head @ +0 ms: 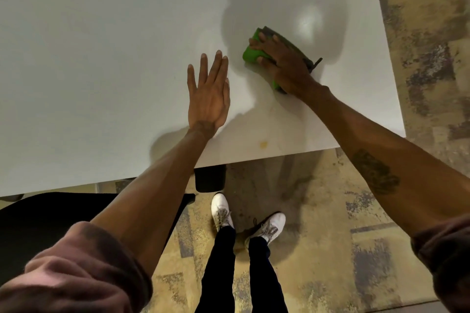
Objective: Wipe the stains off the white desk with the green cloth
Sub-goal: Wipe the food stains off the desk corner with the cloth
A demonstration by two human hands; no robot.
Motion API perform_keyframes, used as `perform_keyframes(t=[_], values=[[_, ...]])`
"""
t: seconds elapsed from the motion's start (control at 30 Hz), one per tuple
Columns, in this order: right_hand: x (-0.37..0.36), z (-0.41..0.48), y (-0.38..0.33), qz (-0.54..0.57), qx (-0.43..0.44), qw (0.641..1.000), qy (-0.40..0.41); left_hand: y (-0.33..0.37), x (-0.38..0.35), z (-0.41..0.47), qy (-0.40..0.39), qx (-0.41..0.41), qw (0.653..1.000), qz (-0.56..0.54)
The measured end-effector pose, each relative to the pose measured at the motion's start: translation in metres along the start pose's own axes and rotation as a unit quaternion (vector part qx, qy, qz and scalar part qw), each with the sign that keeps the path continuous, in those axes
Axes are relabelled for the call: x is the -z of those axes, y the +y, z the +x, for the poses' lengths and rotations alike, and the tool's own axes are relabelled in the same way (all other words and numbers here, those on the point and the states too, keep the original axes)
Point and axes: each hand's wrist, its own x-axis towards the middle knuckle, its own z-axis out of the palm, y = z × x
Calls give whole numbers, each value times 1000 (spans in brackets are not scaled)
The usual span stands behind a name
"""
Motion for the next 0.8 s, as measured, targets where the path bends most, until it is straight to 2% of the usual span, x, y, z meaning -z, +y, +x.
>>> perform_keyframes(t=[0.2,0.8], values=[[-17,-35,-11,-21,61,997,-35,0,0,-1,3,1,1000,-3],[-54,-160,-29,16,116,991,-67,0,4,-9,2,-7,1000,13]])
